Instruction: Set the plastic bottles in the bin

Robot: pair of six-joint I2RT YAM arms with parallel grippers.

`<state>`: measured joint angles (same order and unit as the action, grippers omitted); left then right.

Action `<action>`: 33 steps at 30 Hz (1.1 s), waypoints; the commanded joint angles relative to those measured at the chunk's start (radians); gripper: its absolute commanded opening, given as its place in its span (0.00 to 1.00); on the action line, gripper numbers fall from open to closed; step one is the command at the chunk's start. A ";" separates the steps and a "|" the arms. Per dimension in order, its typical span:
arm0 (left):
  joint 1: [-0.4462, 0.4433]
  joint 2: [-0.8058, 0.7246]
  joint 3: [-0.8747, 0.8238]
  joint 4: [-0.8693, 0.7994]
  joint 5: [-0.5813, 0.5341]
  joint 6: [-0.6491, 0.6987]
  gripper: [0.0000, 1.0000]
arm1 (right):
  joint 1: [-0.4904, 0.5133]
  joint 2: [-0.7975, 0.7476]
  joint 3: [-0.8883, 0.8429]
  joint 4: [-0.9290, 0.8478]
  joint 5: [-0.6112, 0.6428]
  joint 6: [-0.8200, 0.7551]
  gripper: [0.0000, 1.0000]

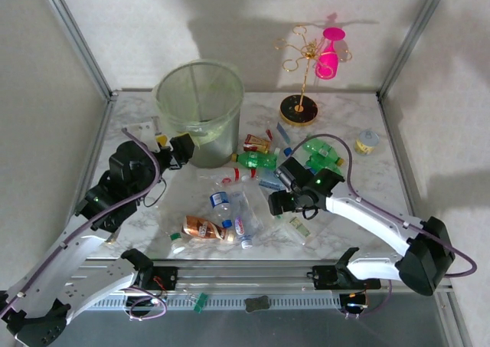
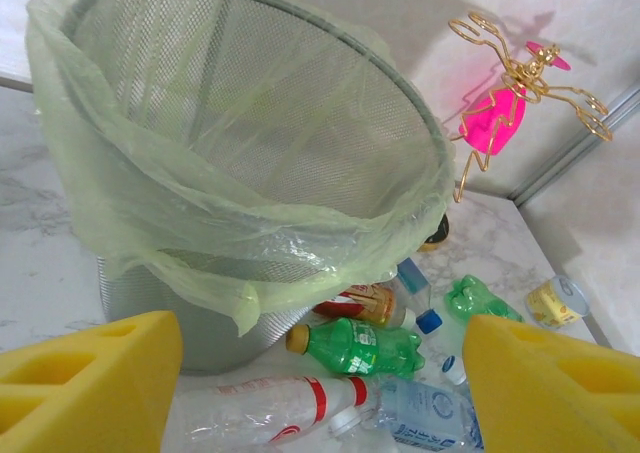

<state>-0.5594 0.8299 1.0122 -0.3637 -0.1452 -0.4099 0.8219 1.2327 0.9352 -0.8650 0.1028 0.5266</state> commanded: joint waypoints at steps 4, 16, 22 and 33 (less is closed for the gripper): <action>0.000 -0.010 0.009 0.041 0.039 0.026 0.74 | 0.017 -0.042 -0.077 -0.016 -0.015 0.092 0.86; 0.000 -0.020 0.009 0.036 0.101 0.016 0.75 | 0.142 0.027 -0.144 -0.021 0.107 0.187 0.91; 0.000 -0.028 0.009 0.035 0.114 0.011 0.75 | 0.173 0.048 -0.154 -0.009 0.136 0.218 0.88; 0.000 -0.028 0.007 0.032 0.125 -0.008 0.75 | 0.206 0.067 -0.187 0.078 0.086 0.215 0.74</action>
<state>-0.5594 0.8124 1.0122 -0.3477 -0.0433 -0.4015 1.0069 1.2858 0.7612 -0.8101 0.2016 0.7231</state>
